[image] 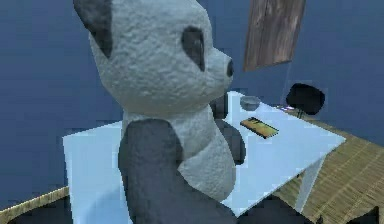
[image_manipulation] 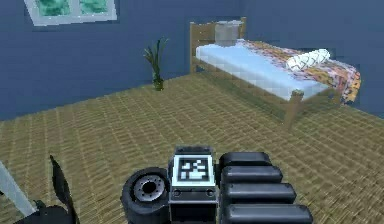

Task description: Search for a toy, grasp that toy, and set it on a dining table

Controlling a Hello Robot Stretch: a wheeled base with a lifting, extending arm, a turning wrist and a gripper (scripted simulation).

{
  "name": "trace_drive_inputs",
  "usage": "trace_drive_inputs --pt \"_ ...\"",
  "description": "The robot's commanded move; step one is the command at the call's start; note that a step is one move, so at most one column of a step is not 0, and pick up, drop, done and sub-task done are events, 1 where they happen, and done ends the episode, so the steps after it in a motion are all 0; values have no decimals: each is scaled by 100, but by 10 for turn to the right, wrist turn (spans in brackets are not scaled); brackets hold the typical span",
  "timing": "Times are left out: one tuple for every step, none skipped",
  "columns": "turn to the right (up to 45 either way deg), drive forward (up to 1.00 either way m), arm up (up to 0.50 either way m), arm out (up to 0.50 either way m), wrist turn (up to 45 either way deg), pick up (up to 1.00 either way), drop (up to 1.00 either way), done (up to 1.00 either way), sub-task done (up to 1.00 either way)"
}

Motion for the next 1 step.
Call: trace_drive_inputs --pt "-270 0 0 0 0 0 0 0 0"
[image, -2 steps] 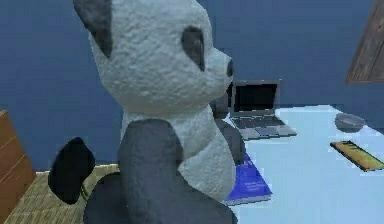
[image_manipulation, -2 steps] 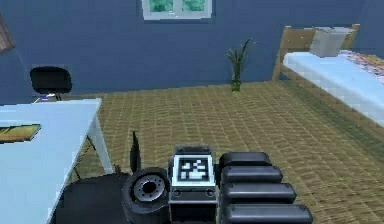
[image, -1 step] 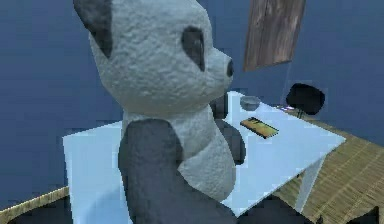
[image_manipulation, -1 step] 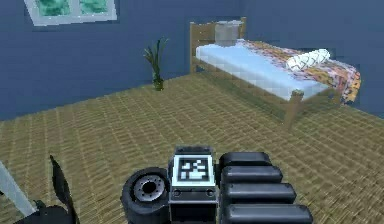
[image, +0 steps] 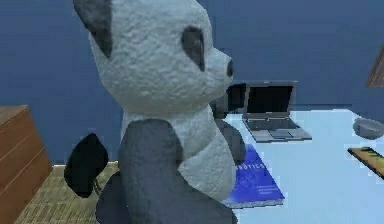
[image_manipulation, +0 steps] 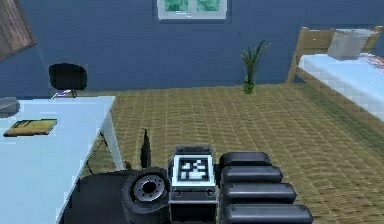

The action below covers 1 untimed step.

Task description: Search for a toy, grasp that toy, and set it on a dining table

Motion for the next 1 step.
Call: trace_drive_inputs --pt "300 0 0 0 0 0 0 0 0"
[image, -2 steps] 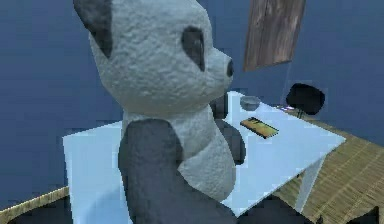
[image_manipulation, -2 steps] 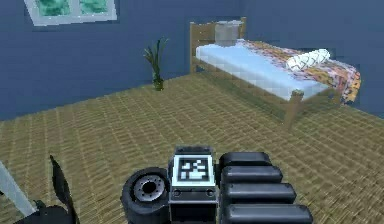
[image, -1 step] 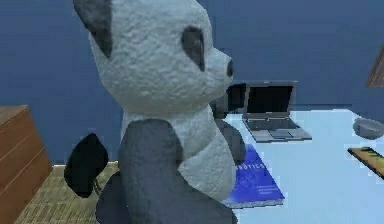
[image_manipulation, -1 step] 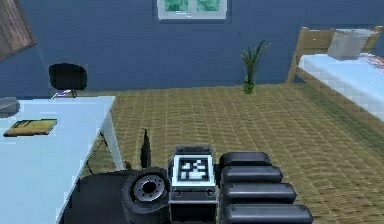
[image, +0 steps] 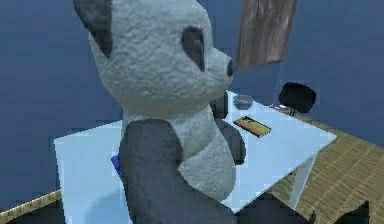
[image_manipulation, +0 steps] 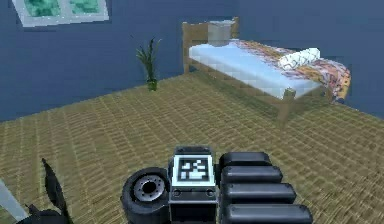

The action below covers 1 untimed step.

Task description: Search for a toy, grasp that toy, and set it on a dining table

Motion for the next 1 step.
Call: trace_drive_inputs --pt "-450 0 0 0 0 0 0 0 0"
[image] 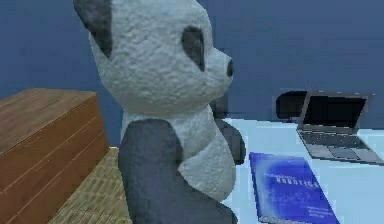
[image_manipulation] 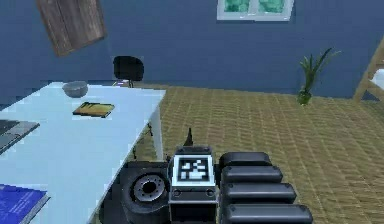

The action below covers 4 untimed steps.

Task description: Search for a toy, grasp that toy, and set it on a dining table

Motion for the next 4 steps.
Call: trace_drive_inputs --pt "-450 0 0 0 0 0 0 0 0" --pt "0 20 0 0 0 0 0 0 0" --pt "450 0 0 0 0 0 0 0 0" --pt "450 0 0 0 0 0 0 0 0"
